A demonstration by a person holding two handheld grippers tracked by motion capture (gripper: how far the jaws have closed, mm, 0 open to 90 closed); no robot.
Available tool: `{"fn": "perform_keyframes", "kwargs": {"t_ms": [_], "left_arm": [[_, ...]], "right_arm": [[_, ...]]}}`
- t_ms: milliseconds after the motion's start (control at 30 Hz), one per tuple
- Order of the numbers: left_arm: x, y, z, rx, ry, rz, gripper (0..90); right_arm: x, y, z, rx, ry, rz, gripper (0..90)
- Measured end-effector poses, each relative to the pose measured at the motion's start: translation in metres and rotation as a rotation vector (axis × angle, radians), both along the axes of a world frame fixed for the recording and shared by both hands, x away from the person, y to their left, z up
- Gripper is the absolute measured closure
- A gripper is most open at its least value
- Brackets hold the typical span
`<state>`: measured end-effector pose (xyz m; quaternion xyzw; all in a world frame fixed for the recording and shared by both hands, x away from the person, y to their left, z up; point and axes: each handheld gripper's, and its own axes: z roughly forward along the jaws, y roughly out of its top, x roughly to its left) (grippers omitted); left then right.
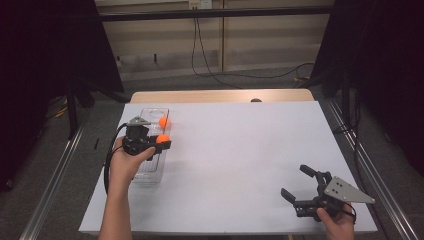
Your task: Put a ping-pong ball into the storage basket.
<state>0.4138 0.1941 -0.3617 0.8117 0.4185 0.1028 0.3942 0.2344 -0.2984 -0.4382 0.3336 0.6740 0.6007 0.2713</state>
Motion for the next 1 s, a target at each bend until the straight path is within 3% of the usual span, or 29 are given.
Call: {"fn": "perform_keyframes", "kwargs": {"t_ms": [1000], "left_arm": [[0.002,0.014,-0.003,0.024,-0.010,0.068,50.8]], "right_arm": [[0.000,0.000,0.000,0.001,0.000,-0.001,1.3]]}}
